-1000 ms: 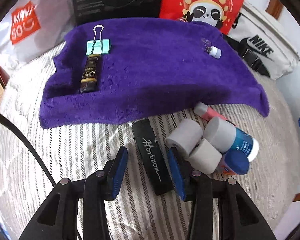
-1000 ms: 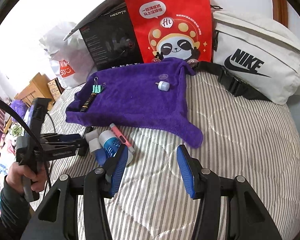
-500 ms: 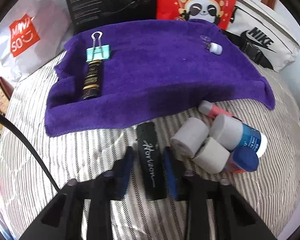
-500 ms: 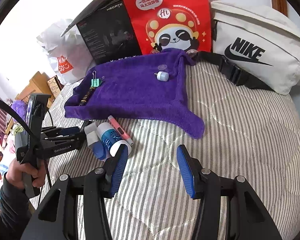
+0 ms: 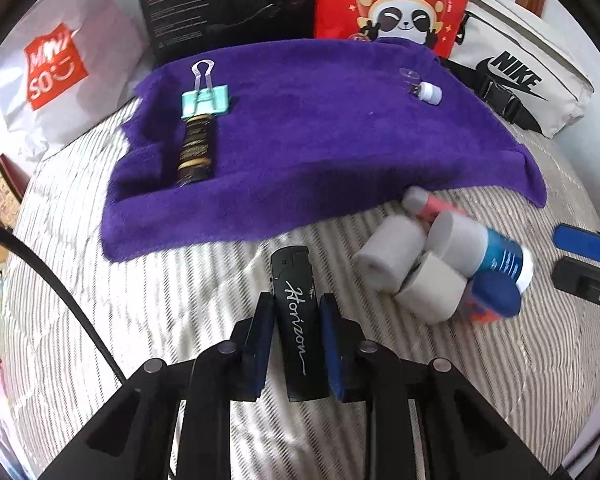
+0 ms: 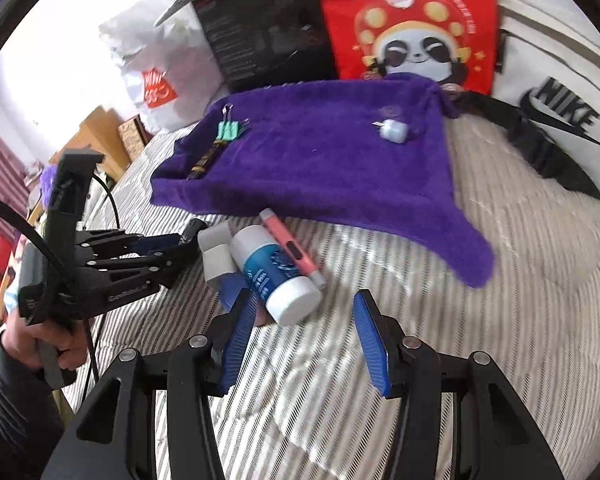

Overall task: Organize rigid objects
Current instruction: 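Grasp the white-and-blue stick with the right tool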

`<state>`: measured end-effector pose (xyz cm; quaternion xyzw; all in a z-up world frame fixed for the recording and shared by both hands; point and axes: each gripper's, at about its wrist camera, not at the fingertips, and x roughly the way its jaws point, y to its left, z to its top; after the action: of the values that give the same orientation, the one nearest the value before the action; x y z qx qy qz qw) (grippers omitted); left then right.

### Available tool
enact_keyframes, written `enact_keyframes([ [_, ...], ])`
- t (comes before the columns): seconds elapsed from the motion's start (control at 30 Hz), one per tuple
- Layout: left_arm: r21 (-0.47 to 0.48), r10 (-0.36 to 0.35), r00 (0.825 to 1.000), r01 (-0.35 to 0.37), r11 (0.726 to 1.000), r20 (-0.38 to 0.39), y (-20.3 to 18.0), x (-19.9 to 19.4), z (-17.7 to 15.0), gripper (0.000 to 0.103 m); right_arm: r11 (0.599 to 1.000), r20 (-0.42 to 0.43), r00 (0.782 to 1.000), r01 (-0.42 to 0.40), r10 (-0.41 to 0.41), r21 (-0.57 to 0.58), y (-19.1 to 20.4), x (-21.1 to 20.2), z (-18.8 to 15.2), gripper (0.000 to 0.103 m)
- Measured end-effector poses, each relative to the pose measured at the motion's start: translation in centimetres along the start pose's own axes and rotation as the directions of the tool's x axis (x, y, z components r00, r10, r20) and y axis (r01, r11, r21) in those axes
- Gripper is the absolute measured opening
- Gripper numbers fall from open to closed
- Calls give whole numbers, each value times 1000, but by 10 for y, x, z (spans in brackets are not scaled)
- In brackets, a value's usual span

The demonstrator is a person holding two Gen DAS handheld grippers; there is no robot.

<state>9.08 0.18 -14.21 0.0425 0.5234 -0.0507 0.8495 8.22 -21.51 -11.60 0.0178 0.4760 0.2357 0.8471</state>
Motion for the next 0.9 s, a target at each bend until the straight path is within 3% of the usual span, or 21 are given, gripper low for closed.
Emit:
enact_keyframes([
  [0.17,-33,-2,1000,2,999,-1,19,-6,-13,23,999,-49,999,7,-9,-43,6,28,3,49],
  [0.27,-46,-8,1000,8,999,5,26,-8,-19,23,998,-68,998,-22,19,-51,9,34,2,41],
  [0.77,-64,-34,999,36,997,24,32,-8,-24,23,992,-130,991,0,-16,-123,33,56,8,42],
  [0.9,-61,-30,999,32,998,27,32,-8,-25,23,988,-102,995,-2,-14,-156,38,62,9,39],
])
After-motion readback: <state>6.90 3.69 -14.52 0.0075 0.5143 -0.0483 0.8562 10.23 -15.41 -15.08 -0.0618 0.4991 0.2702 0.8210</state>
